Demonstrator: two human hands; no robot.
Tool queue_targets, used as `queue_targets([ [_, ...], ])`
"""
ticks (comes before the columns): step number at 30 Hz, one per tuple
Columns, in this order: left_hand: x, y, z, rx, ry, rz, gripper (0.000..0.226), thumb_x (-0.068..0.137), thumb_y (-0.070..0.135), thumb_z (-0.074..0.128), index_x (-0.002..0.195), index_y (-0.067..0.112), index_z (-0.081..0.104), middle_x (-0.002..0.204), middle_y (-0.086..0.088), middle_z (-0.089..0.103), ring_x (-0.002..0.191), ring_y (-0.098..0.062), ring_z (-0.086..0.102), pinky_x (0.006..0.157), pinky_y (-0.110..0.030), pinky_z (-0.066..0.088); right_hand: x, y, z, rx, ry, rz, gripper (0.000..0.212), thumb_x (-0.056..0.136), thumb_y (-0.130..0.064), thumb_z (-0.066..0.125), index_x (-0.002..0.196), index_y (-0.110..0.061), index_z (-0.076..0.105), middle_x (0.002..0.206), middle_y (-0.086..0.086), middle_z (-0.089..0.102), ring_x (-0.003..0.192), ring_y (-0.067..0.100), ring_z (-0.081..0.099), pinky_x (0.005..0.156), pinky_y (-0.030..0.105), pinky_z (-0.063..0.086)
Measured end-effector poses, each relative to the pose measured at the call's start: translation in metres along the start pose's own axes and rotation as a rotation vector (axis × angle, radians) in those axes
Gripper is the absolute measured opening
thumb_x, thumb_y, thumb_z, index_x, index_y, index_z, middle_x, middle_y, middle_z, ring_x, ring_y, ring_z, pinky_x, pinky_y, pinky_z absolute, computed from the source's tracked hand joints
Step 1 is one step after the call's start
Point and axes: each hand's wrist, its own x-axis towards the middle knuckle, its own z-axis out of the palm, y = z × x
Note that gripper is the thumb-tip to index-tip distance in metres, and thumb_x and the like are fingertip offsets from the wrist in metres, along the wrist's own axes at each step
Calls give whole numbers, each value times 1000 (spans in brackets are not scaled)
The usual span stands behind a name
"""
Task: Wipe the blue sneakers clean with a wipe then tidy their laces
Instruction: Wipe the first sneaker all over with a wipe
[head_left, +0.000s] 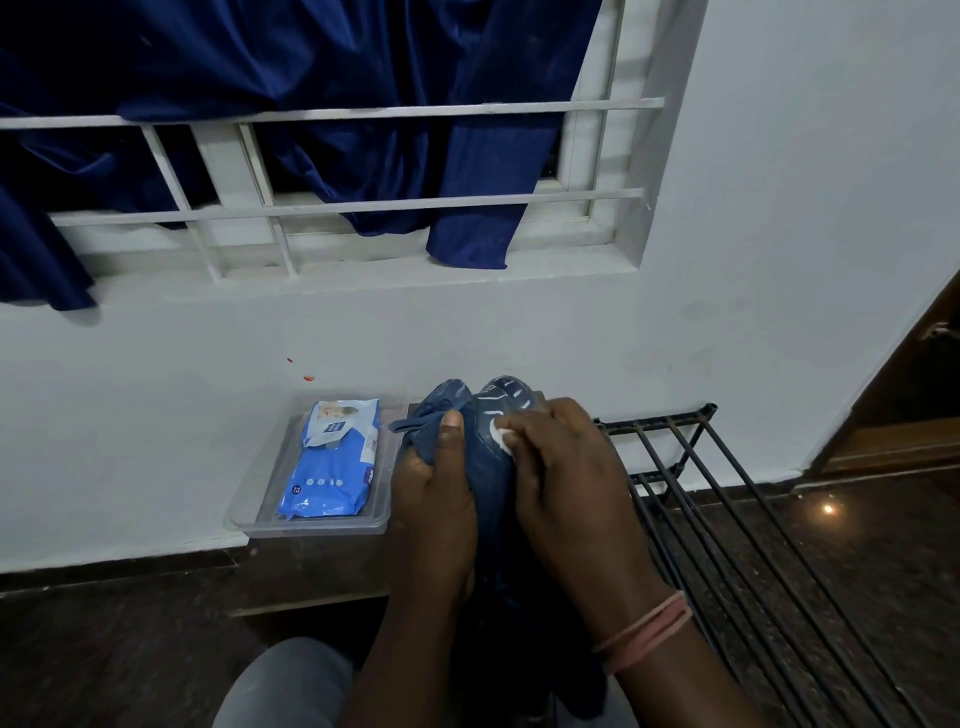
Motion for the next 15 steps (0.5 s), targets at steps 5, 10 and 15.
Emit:
queue_targets([
  [5,2,3,0,-48,-7,-15,60,91,72,51,108,20,75,98,4,79,96,-16,75,95,-50,57,1,-7,-4,33,-103,-69,26,89,-12,48,101,-22,70,96,-9,52,86,8,56,71,26,49],
  [10,1,0,1,-60,-9,-38,62,85,76,51,110,24,75,99,6,79,97,-16,75,95,-50,57,2,1,-6,-14,-24,4,33,84,4,61,98,-23,73,93,-8,54,82,6,54,70,12,41],
  [15,3,3,2,-20,-8,14,56,94,69,49,112,23,74,102,9,78,100,-10,72,98,-45,55,0,-12,-4,-8,-117,-55,27,91,-22,43,101,-25,68,96,-9,49,83,10,55,65,31,50],
])
